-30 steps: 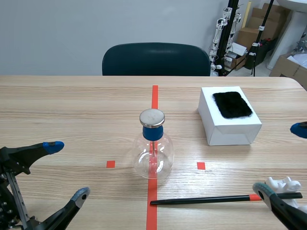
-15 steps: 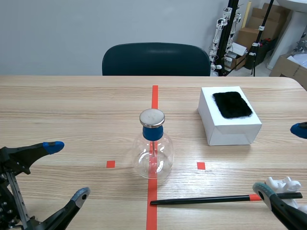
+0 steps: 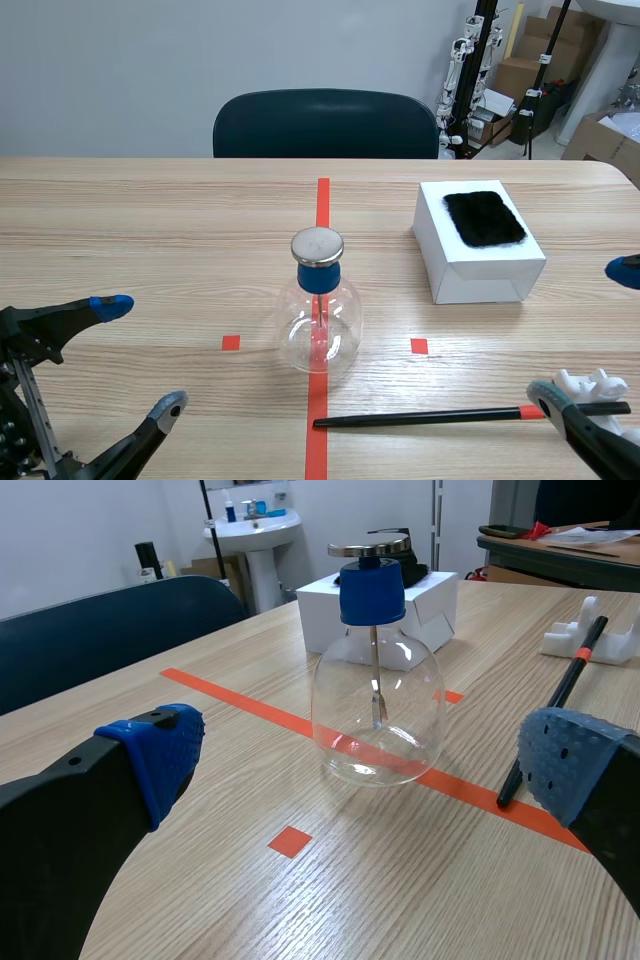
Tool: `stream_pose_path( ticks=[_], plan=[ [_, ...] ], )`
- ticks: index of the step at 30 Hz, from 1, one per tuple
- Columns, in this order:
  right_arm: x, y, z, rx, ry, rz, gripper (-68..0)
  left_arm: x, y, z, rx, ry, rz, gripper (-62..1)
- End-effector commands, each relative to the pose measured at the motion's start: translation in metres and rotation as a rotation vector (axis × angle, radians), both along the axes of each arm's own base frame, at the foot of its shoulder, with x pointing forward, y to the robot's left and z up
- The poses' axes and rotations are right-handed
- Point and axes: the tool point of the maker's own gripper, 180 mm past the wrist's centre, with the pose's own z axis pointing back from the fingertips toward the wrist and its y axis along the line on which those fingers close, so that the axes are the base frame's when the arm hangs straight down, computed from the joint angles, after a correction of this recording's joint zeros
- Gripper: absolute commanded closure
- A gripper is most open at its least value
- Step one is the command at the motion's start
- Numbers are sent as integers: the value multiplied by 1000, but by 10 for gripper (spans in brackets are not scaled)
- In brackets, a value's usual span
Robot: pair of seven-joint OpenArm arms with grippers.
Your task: Do the electroscope experiment. pick up the black charging rod
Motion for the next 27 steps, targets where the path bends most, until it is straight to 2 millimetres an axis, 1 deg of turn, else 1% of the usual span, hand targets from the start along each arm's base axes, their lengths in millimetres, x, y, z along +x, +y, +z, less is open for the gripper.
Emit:
stream_pose_path(
  ticks=[1, 4, 8, 14, 17, 21, 27],
  plan=[
    [3, 2, 8, 11, -28, 6, -679, 2, 1, 5, -15, -19, 3, -623],
    [3, -1, 2, -29, -9, 8, -679, 2, 1, 5, -15, -19, 3, -623],
    [0, -1, -8, -132, -5, 66, -679, 2, 1, 6, -15, -20, 3, -623],
    [17, -9, -18, -346, 24, 108, -679, 2, 1, 6, -15, -20, 3, -623],
    [20, -15, -33, -492, 85, 141, -679, 2, 1, 6, -15, -20, 3, -623],
    [19, -17, -54, -644, 158, 214, -679, 2, 1, 6, -15, -20, 3, -623],
    [25, -17, -74, -823, 222, 253, -679, 2, 1, 6, -15, -20, 3, -623]
  ],
)
